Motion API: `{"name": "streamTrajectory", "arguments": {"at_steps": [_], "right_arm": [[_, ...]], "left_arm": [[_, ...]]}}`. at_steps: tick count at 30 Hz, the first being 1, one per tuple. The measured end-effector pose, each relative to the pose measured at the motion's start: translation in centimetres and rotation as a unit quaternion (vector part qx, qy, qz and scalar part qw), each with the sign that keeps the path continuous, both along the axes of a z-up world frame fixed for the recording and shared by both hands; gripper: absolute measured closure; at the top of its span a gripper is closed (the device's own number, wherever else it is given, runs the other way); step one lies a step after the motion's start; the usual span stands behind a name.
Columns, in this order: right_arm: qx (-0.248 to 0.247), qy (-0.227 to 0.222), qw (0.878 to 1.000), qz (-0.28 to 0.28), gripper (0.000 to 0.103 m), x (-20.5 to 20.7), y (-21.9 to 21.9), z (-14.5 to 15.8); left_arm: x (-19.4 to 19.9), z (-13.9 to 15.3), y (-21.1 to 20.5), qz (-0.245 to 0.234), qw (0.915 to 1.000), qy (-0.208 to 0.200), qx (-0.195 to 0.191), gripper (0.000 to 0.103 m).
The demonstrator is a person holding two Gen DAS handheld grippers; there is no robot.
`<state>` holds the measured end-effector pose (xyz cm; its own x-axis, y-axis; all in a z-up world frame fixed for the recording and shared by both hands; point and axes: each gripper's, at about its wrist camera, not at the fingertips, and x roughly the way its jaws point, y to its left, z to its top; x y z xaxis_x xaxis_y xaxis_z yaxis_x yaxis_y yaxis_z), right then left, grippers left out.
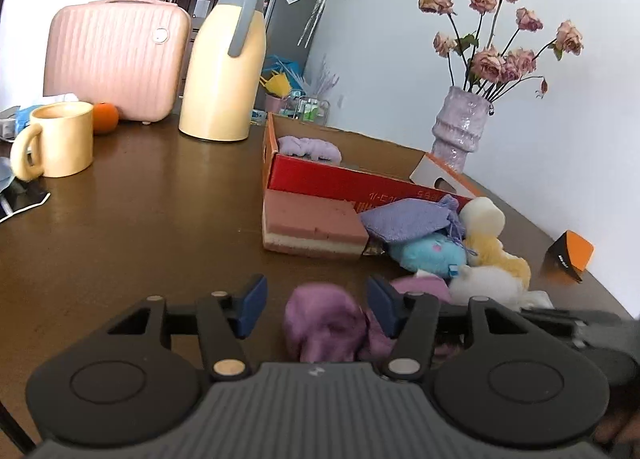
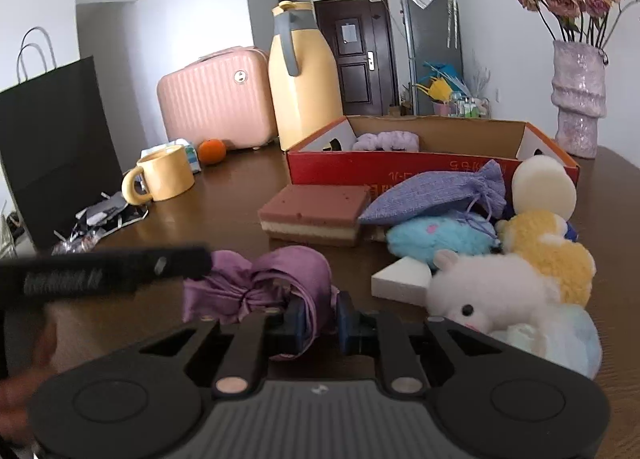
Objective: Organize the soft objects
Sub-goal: 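Grasp a purple satin scrunchie with the right gripper while the left grasps another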
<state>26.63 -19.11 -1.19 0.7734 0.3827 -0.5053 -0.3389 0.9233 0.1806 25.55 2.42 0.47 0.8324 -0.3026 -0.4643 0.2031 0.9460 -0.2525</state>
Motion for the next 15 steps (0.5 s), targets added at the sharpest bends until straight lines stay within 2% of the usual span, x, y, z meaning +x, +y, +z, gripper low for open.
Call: {"name": "streamTrajectory", "arguments": {"at_steps": [5,8,10,13,15], "right_arm": [[0.009,0.003,1.000,-0.005,0.083,-0.6,-0.8,0.0],[-0.001,-0.005,1.000,0.007,0.069,-1.5,-1.0,0.9],[0.006,-0.021,0.999,0.023,0.052,-2.4,-1.2,1.8],[0.023,-0.045,0.998,0.041,0.049,-2.7,-0.9,3.0],[0.035,-0.046,0.998,0.039,0.049,-1.9,-0.7,3.2]], "left_arm": [[1.1,-0.9,-1.1,-0.009,0.9992,0.040,0.004,0.046],[0.1,-1.2,-0.8,-0.007,0.9991,0.042,-0.001,0.045],[-0.6,-1.0,-0.2,0.002,0.9992,0.040,-0.006,0.045],[-0.7,-1.1,0.5,0.009,0.9989,0.041,-0.020,0.045],[-0.3,-1.3,0.5,0.016,0.9984,0.050,-0.018,0.049]]}}
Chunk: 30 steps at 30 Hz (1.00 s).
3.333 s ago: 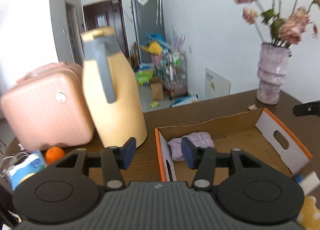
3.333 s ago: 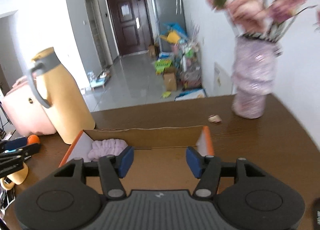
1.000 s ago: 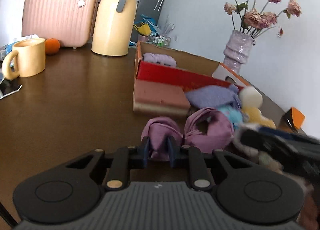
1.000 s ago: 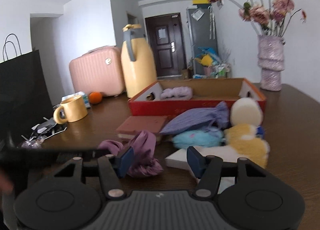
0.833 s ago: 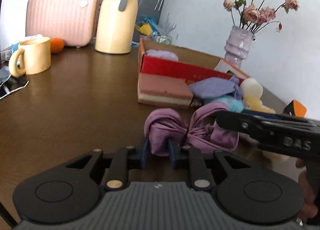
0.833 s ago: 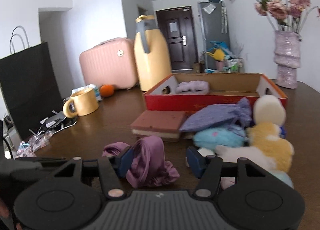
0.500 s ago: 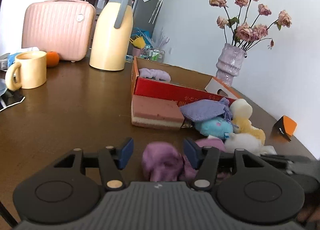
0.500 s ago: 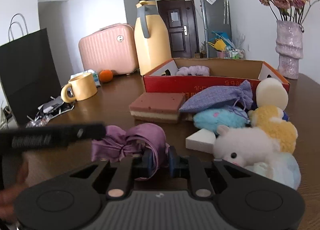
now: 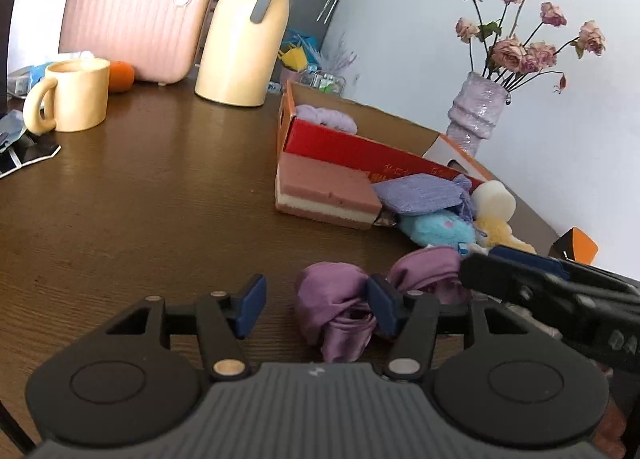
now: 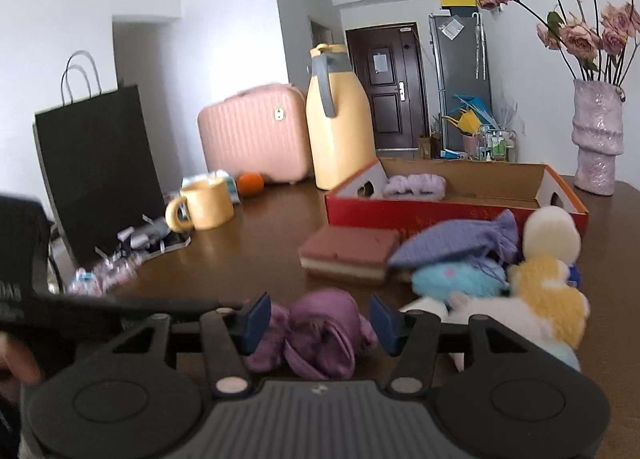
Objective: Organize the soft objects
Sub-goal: 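Grasp a purple satin scrunchie with the right gripper while the left grasps another, then lower both scrunchies into the cardboard box and open both grippers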
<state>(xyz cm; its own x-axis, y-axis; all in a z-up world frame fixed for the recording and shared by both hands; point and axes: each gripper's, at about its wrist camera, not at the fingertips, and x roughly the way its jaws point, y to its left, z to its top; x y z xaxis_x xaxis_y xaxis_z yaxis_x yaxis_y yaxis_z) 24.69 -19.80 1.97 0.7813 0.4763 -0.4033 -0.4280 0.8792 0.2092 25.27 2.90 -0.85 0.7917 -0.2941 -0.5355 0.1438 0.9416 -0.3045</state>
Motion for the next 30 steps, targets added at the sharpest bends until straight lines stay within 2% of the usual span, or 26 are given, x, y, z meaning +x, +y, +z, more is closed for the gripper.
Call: {"name": "streamTrajectory", "arguments": {"at_steps": [1,2,3,4,5,7,11,15,19,22,24,27,30], "right_arm": [[0.005,0.006,1.000,-0.002,0.050,0.7,0.2,-0.1],[0.007,0.012,1.000,-0.008,0.050,1.3,0.4,-0.3],[0.006,0.022,1.000,-0.017,0.055,1.9,0.5,-0.7],[0.003,0.035,0.999,-0.026,0.068,2.5,0.6,-1.3],[0.004,0.052,0.998,-0.032,0.073,3.0,0.5,-1.9],[0.029,0.084,0.995,-0.035,0.084,3.6,-0.1,-3.2],[0.061,0.105,0.992,-0.040,0.096,3.6,-1.0,-4.5],[0.059,0.070,0.995,-0.044,0.098,2.5,-1.5,-2.9],[0.053,0.009,0.998,-0.046,0.098,3.0,-2.8,1.0],[0.049,-0.011,0.997,-0.053,0.098,6.3,-4.5,3.6],[0.046,-0.016,0.997,-0.053,0.098,10.1,-5.7,5.2],[0.036,-0.002,0.997,-0.063,0.098,17.0,-7.1,6.5],[0.010,0.037,0.995,-0.091,0.098,25.6,-8.7,6.3]], "left_arm": [[0.1,0.0,0.0,-0.001,1.0000,0.001,-0.001,0.051],[0.1,0.1,0.0,-0.006,1.0000,0.000,-0.003,0.056],[0.1,0.0,0.0,-0.010,0.9999,0.000,-0.005,0.064],[0.1,-0.1,-0.1,-0.012,0.9999,0.000,-0.005,0.068],[0.2,-0.2,-0.1,-0.013,0.9999,0.003,-0.007,0.076],[0.2,-0.2,-0.1,-0.020,0.9997,0.004,-0.015,0.079],[0.0,-0.1,-0.8,-0.027,0.9996,-0.006,-0.007,0.085],[0.1,1.1,-1.4,-0.040,0.9989,-0.023,-0.010,0.087],[2.4,4.7,-2.4,-0.066,0.9957,-0.064,-0.019,0.087],[6.8,8.1,-3.9,-0.087,0.9918,-0.093,-0.012,0.087],[11.0,9.6,-5.1,-0.090,0.9920,-0.089,-0.007,0.087],[18.5,10.9,-7.4,-0.091,0.9937,-0.064,-0.006,0.087],[27.1,10.2,-10.6,-0.082,0.9964,-0.018,0.001,0.087]]}}
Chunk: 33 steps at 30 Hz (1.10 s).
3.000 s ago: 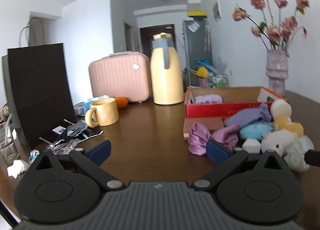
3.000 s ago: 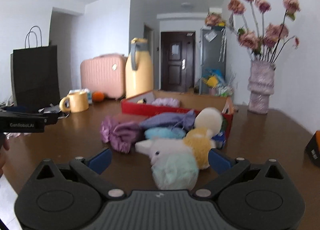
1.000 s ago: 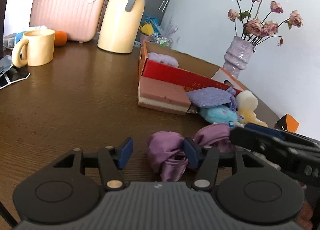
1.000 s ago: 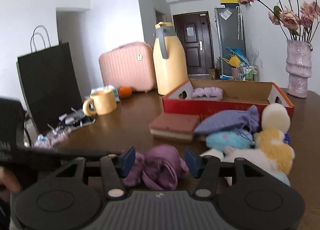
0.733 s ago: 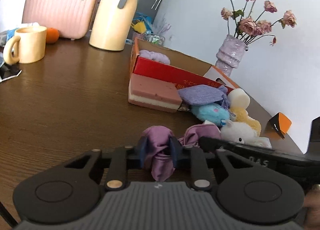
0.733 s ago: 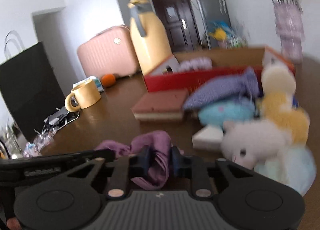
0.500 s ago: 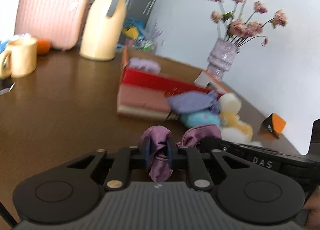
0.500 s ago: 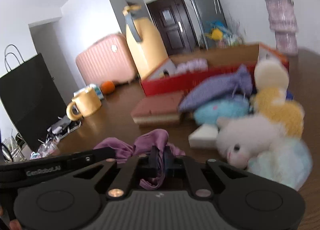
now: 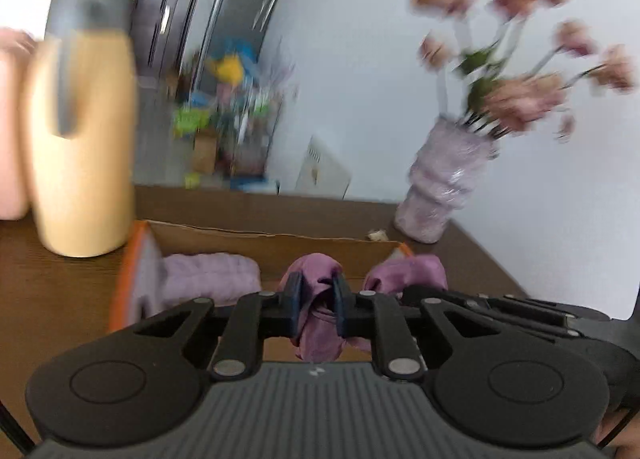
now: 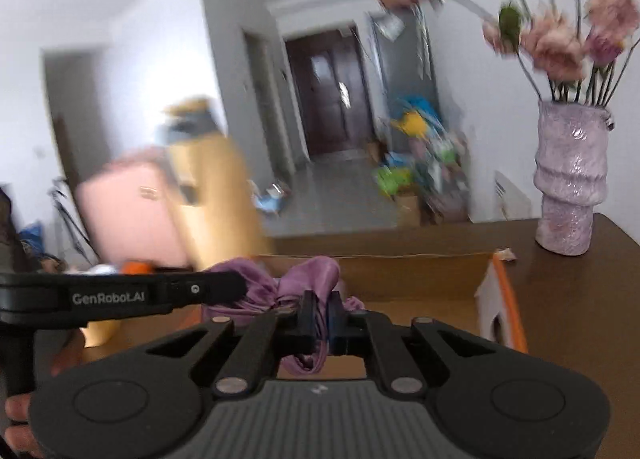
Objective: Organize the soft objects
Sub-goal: 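Lower both scrunchies into the cardboard box and open both grippers, then withdraw both grippers from the box back toward the soft items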
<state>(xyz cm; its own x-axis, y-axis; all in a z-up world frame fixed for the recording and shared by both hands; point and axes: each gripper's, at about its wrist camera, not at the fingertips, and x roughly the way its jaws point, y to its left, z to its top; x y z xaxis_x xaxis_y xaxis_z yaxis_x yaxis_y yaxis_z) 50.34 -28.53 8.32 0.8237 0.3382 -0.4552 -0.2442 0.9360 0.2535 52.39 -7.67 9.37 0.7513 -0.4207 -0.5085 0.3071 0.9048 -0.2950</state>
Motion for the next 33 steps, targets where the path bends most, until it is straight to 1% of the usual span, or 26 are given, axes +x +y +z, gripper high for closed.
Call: {"name": "streamTrajectory", "arguments": {"at_steps": [1,3,5,8,10,11,12,13,14,15,16,19,20,22,24,28,29,31,32,33], "right_arm": [[-0.002,0.019,1.000,-0.009,0.098,2.8,-0.6,-0.4],[-0.001,0.059,0.998,-0.026,0.098,7.5,-1.7,-1.5],[-0.013,0.093,0.995,-0.042,0.098,11.5,-2.8,-2.8],[-0.045,0.118,0.990,-0.060,0.096,15.3,-3.8,-4.8],[-0.067,0.132,0.986,-0.074,0.090,16.5,-4.2,-6.1],[-0.077,0.136,0.985,-0.077,0.088,16.7,-4.2,-6.4],[-0.092,0.138,0.983,-0.076,0.086,16.7,-4.1,-6.7],[-0.107,0.136,0.982,-0.073,0.076,16.6,-3.9,-6.9],[-0.121,0.131,0.981,-0.073,0.072,16.3,-3.8,-6.9],[-0.132,0.125,0.980,-0.077,0.064,16.1,-3.7,-6.7],[-0.138,0.118,0.980,-0.080,0.061,15.8,-3.8,-6.4],[-0.123,0.108,0.983,-0.084,0.060,14.9,-4.6,-4.8],[-0.121,0.101,0.984,-0.088,0.060,14.3,-4.9,-3.9],[-0.122,0.089,0.984,-0.094,0.056,12.9,-5.4,-2.1],[-0.120,0.076,0.985,-0.093,0.055,10.7,-5.8,0.0],[-0.105,0.057,0.989,-0.091,0.047,6.0,-7.2,3.5],[-0.102,0.050,0.989,-0.094,0.047,4.5,-7.6,4.3],[-0.099,0.035,0.990,-0.098,0.039,1.8,-8.0,5.5],[-0.098,0.026,0.990,-0.098,0.036,0.4,-8.2,6.0],[-0.096,0.017,0.990,-0.098,0.032,-0.9,-8.2,6.3]], "left_arm": [[2.5,-0.4,-1.1,-0.003,0.9998,0.022,0.001,0.087],[7.7,-2.1,-3.6,0.011,0.9968,0.079,0.001,0.087],[11.2,-3.8,-5.5,0.012,0.9934,0.114,0.000,0.087],[14.3,-5.8,-7.9,0.023,0.9899,0.140,0.009,0.084],[15.3,-6.8,-8.7,0.024,0.9880,0.151,0.020,0.083],[15.7,-7.1,-9.1,0.018,0.9879,0.152,0.028,0.079],[15.8,-7.2,-9.3,0.017,0.9878,0.150,0.037,0.073],[15.7,-7.2,-9.2,0.019,0.9884,0.146,0.037,0.070],[15.6,-7.1,-8.9,0.019,0.9890,0.141,0.039,0.066],[15.3,-6.9,-8.5,0.017,0.9897,0.136,0.043,0.061],[14.9,-6.5,-8.4,0.014,0.9905,0.128,0.047,0.060],[13.3,-4.3,-7.5,0.016,0.9924,0.096,0.075,0.057],[12.5,-3.4,-7.1,0.018,0.9925,0.083,0.088,0.054],[10.9,-1.6,-5.9,0.021,0.9927,0.061,0.102,0.047],[8.7,0.3,-4.3,0.033,0.9921,0.037,0.116,0.041],[3.9,3.5,-1.3,0.062,0.9870,-0.013,0.147,0.031],[2.3,4.2,-0.3,0.074,0.9846,-0.028,0.156,0.028],[-0.3,5.1,1.1,0.090,0.9811,-0.052,0.163,0.023],[-1.9,5.4,1.8,0.100,0.9789,-0.065,0.166,0.020],[-3.3,5.7,2.3,0.107,0.9777,-0.076,0.164,0.017]]}}
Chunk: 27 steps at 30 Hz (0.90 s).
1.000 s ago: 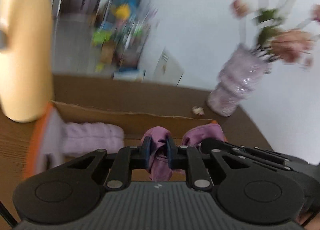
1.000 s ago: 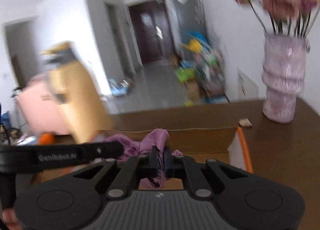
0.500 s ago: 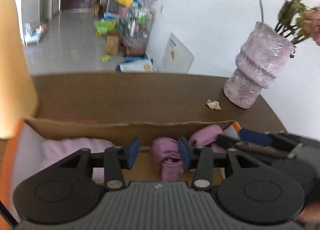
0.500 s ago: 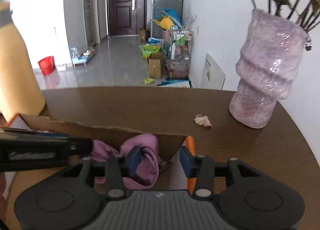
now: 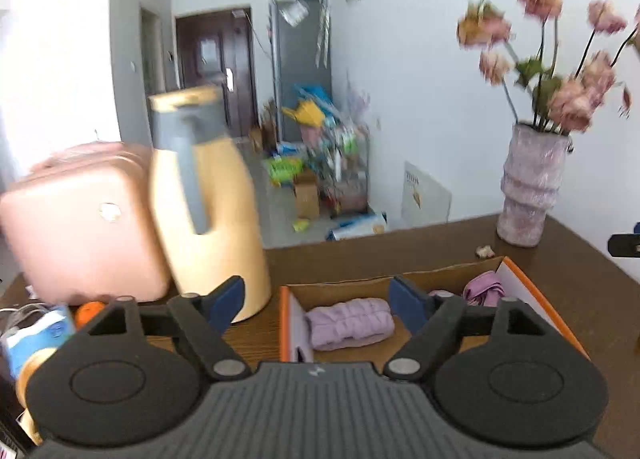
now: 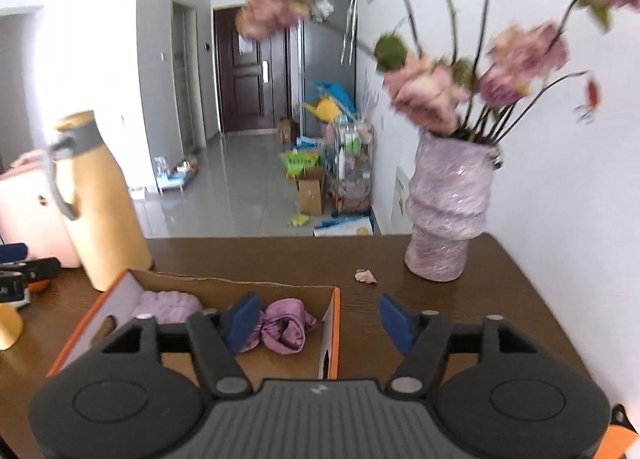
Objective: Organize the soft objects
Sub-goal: 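Withdraw both grippers from the box back toward the soft items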
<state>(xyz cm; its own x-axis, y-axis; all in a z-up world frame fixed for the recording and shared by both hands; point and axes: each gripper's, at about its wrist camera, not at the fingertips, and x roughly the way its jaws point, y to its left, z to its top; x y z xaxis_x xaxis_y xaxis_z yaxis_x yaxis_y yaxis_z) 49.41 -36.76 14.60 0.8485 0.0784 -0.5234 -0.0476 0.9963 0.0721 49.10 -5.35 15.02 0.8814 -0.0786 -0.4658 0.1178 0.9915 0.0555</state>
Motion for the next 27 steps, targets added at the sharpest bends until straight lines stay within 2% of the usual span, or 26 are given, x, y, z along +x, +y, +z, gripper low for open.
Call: {"name": "streamTrajectory", "arguments": {"at_steps": [5,7,12,14,20,22,27], "right_arm": [[0.030,-0.047,0.998,0.009,0.020,-6.0,0.2,0.7],[0.038,-0.064,0.997,0.010,0.016,-8.2,0.6,1.0],[0.031,-0.096,0.995,0.011,0.015,-11.6,1.8,1.2],[0.033,-0.104,0.994,0.012,0.015,-12.8,2.0,1.2],[0.029,-0.108,0.994,0.018,0.014,-15.2,2.6,0.7],[0.031,-0.116,0.993,0.013,0.014,-16.3,2.5,0.2],[0.015,-0.153,0.988,0.015,0.013,-22.2,3.2,-2.7]], "left_arm": [[-6.5,0.4,1.4,0.007,0.9979,-0.063,-0.009,0.008],[-8.6,0.7,1.8,0.007,0.9968,-0.079,-0.007,0.007],[-11.9,1.0,2.0,0.009,0.9943,-0.104,-0.024,0.007],[-13.0,1.1,2.1,0.004,0.9934,-0.112,-0.021,0.004],[-15.3,0.8,2.6,-0.002,0.9923,-0.121,-0.028,0.004],[-16.4,0.2,2.8,0.008,0.9912,-0.130,-0.023,0.003],[-21.4,-3.2,3.5,0.026,0.9877,-0.152,0.026,0.001]]}}
